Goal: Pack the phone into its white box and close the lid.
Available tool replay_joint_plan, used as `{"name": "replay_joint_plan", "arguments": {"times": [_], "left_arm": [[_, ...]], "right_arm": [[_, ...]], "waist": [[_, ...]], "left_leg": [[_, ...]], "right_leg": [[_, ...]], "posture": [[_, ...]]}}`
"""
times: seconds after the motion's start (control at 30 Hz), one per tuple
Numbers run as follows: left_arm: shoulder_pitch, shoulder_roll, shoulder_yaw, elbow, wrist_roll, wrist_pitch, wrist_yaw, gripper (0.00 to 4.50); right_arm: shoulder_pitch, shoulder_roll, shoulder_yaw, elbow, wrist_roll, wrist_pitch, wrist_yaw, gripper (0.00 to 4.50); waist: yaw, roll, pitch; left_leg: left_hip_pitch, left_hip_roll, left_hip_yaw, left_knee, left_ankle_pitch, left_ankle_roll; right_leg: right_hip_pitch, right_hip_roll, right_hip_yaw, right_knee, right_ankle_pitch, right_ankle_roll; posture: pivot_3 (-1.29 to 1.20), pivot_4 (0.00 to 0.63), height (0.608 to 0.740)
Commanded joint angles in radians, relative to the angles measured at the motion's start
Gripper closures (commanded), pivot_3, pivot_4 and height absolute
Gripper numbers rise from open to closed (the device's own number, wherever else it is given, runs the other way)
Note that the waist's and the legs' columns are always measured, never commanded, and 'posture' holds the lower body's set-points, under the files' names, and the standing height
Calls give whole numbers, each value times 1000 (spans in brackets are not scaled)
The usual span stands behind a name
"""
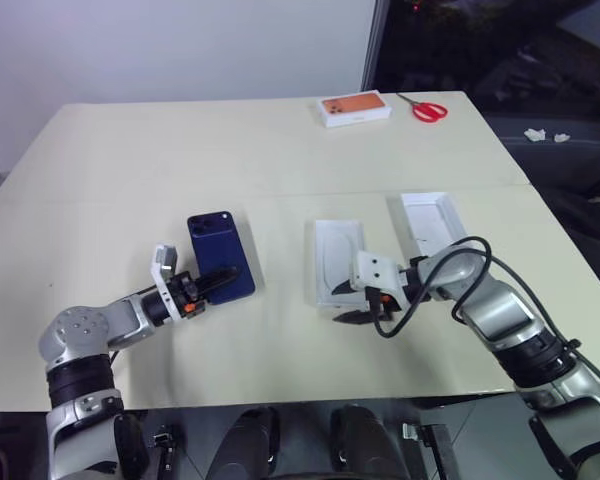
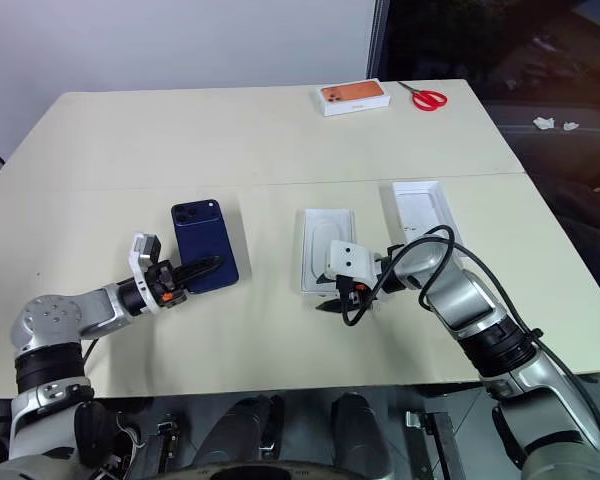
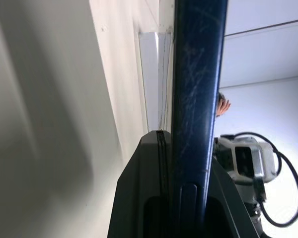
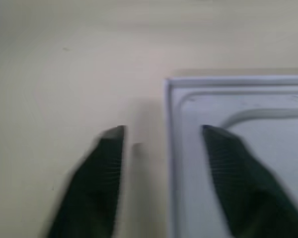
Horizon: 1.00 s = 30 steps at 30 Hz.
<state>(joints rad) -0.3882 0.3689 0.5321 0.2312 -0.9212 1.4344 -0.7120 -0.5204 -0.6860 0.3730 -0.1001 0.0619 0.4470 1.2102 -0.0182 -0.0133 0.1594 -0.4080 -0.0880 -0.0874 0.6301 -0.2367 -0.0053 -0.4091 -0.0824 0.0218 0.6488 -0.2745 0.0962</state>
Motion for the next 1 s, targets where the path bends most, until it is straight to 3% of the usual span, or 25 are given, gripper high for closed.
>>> {"name": "replay_joint_plan", "arguments": {"times": [0.03,0.67,0.83,1.0], "left_arm": [[-2,-3,19,-55,-59,15,12,4500],[9,-20,5,-72,-123,23,74,4500],[10,-16,-2,-71,-125,16,76,4500],[13,-9,-6,-75,-127,15,71,4500]], "right_arm": [[-10,-6,-17,6,9,3,-2,2353],[-16,-45,-10,90,-24,-41,0,2353],[-4,-38,-5,70,-19,-32,5,3940],[3,-13,6,61,-31,-30,-15,4111]], "waist": [[6,-1,0],[8,-2,2],[6,-3,1],[4,-3,1]], "left_leg": [[0,0,0,0,0,0],[0,0,0,1,0,0],[1,0,0,1,0,0],[1,0,0,0,0,-1]], "right_leg": [[0,0,0,0,0,0],[1,0,-1,0,0,0],[2,0,-1,0,0,0],[1,0,-1,0,0,0]], "posture": [[0,150,740],[0,150,740],[0,150,740],[0,150,740]]}}
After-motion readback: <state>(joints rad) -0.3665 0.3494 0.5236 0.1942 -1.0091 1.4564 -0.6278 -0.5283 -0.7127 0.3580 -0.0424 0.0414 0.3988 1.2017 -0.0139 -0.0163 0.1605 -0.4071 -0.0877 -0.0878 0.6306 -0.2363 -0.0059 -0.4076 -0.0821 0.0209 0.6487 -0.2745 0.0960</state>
